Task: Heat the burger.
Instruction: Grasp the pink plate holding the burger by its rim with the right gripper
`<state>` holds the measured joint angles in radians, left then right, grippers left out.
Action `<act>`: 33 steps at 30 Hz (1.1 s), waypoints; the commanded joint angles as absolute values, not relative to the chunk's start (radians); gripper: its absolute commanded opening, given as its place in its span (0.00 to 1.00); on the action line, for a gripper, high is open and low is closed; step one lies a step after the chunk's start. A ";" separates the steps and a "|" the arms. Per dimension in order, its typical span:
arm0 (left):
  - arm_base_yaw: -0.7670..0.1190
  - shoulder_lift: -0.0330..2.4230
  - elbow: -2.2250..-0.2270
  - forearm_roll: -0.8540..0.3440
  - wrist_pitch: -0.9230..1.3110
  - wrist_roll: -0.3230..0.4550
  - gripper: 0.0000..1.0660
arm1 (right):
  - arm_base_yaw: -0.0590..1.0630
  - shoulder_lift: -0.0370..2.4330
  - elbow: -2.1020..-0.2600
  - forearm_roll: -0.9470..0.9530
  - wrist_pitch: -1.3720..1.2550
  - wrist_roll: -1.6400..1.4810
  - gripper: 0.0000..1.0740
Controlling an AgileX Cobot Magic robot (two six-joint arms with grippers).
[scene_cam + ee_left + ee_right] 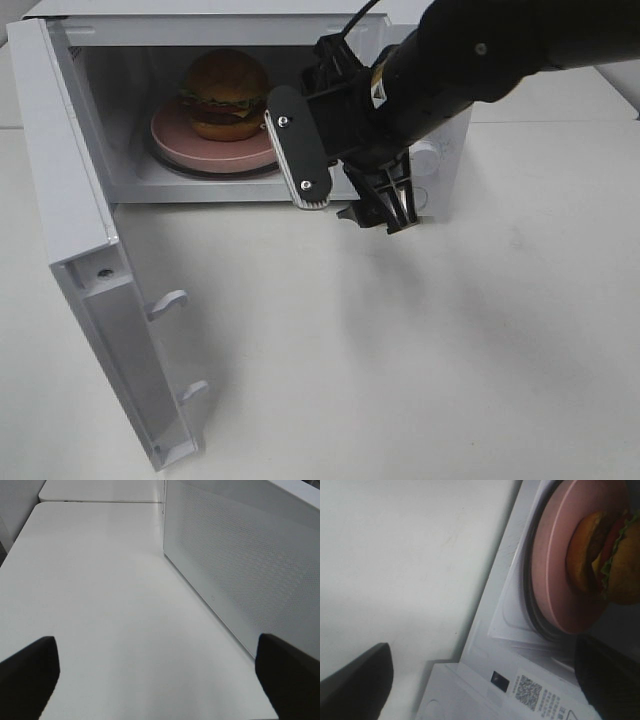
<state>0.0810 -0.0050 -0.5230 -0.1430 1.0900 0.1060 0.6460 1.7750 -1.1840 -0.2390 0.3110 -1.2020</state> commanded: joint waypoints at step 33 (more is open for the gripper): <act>0.082 -0.022 -0.522 -0.139 1.076 0.103 0.94 | 0.665 2.152 -1.600 -0.254 0.317 -1.124 0.82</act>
